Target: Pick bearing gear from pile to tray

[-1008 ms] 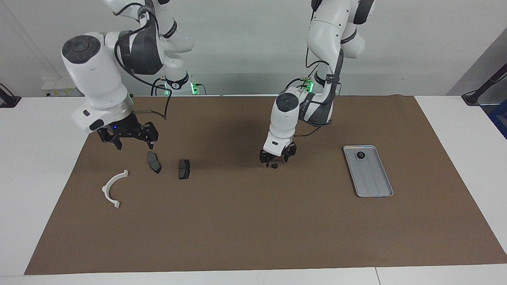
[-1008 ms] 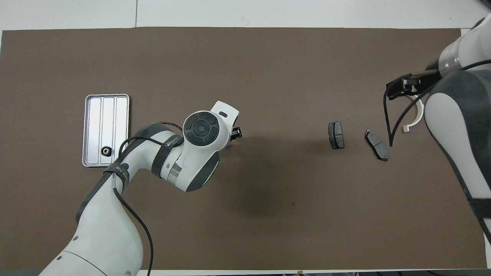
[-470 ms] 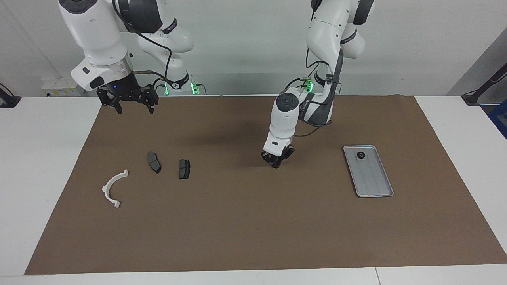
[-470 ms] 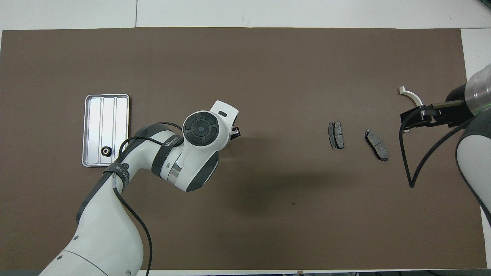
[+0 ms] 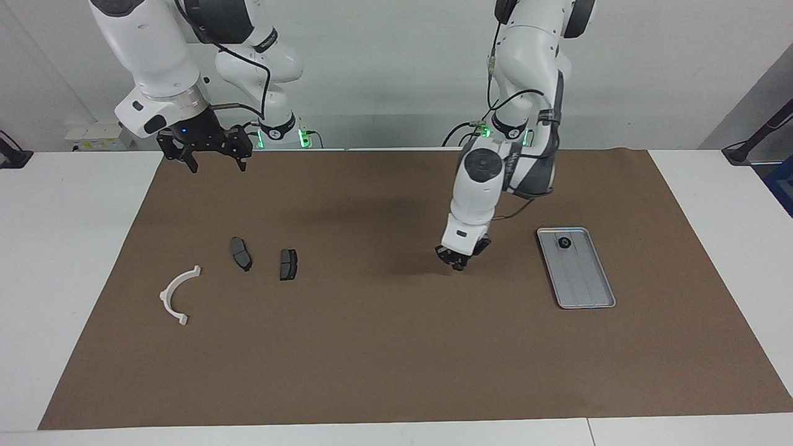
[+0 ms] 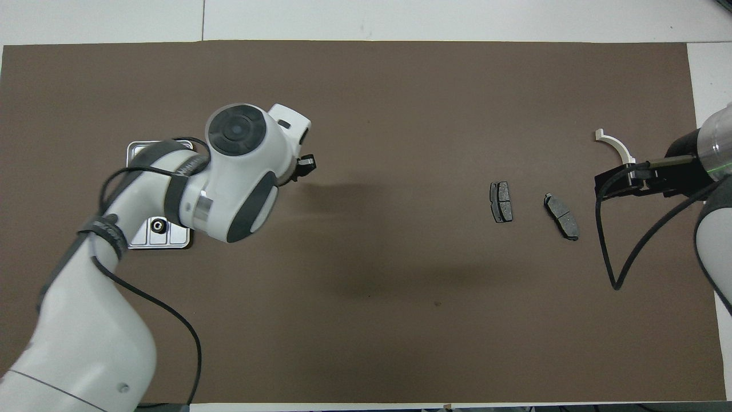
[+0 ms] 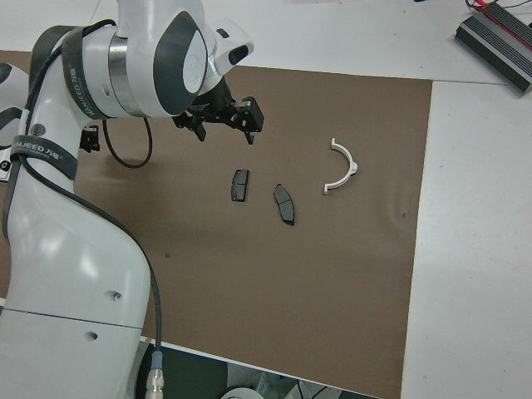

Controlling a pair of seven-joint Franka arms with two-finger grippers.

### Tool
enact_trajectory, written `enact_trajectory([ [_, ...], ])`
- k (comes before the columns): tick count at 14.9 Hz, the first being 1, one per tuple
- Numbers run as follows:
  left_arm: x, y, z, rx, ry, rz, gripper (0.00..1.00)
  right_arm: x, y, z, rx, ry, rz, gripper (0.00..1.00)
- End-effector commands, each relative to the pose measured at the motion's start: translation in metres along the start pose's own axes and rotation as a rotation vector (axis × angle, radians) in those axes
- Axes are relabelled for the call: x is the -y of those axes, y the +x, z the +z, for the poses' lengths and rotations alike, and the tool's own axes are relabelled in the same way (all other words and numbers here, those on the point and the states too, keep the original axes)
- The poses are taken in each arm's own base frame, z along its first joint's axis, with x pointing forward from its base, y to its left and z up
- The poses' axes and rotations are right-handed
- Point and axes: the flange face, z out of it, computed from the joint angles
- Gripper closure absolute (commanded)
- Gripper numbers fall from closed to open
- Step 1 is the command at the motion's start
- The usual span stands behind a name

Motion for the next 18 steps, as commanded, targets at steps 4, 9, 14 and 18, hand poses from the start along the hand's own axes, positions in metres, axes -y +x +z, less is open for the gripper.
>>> enact_trajectory([
  [4, 0.183, 0.067, -0.035, 0.053, 0.016, 0.199, 1.00, -0.001, -0.009, -0.010, -0.009, 0.025, -0.011, 0.00],
  [9, 0.269, 0.053, 0.026, -0.001, 0.005, 0.293, 1.00, 0.000, -0.011, -0.015, -0.021, 0.025, -0.014, 0.00],
  [14, 0.273, 0.037, 0.057, -0.019, 0.002, 0.290, 1.00, 0.001, -0.016, -0.024, -0.044, 0.023, -0.018, 0.00],
  [18, 0.273, 0.030, 0.069, -0.021, 0.003, 0.292, 1.00, 0.000, -0.018, -0.027, -0.050, 0.023, -0.015, 0.00],
])
